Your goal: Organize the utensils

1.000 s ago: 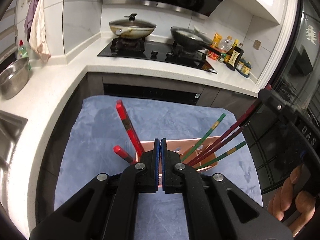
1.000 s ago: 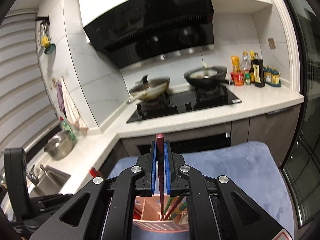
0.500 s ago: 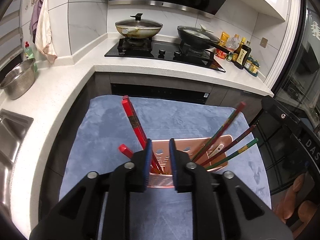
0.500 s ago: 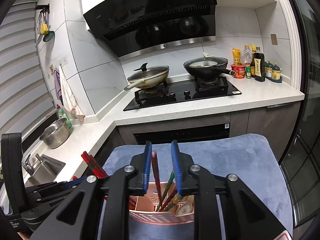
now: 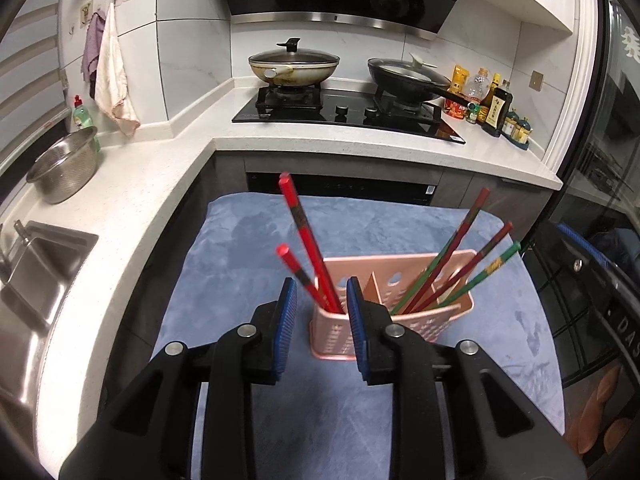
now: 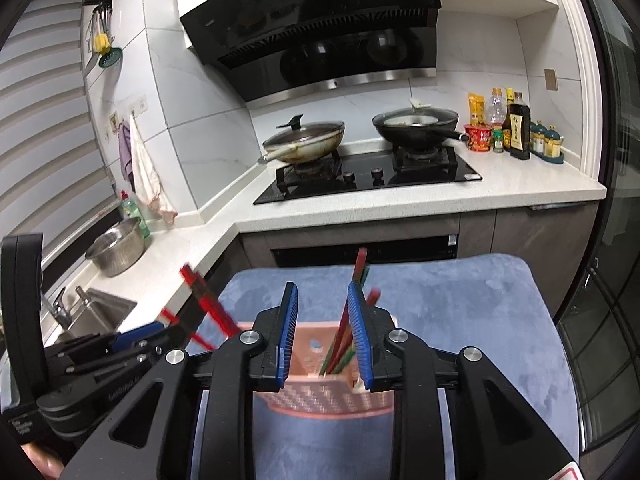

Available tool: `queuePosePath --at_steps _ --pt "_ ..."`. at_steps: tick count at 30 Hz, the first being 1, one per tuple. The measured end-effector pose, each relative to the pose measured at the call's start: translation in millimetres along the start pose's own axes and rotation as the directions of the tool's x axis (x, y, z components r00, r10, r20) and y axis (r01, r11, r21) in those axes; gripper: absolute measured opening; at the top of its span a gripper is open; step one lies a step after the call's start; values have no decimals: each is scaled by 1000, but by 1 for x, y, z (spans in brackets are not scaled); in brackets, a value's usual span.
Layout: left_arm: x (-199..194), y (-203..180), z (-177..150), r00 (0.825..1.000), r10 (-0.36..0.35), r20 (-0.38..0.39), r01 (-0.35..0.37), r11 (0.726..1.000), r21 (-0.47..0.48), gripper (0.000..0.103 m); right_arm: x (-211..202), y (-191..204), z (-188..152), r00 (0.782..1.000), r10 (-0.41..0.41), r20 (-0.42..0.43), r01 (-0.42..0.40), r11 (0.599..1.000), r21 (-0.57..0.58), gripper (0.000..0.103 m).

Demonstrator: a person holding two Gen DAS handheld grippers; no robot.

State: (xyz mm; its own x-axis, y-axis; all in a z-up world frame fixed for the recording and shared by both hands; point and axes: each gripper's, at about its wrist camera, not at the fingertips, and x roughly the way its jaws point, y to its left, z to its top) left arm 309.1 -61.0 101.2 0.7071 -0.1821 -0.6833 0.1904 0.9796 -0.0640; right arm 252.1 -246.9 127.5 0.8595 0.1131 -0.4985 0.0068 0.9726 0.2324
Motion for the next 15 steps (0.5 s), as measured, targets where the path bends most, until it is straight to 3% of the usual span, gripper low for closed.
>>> queuePosePath --at_steps 11,15 --pt "-19 1 -29 1000 30 -8 -30 1000 7 25 -21 10 -47 996 -2 -89 -1 999 -33 26" --pt "-26 1 -40 999 39 -5 -39 999 9 32 -30 12 -61 994 -14 -111 11 999 -33 26"
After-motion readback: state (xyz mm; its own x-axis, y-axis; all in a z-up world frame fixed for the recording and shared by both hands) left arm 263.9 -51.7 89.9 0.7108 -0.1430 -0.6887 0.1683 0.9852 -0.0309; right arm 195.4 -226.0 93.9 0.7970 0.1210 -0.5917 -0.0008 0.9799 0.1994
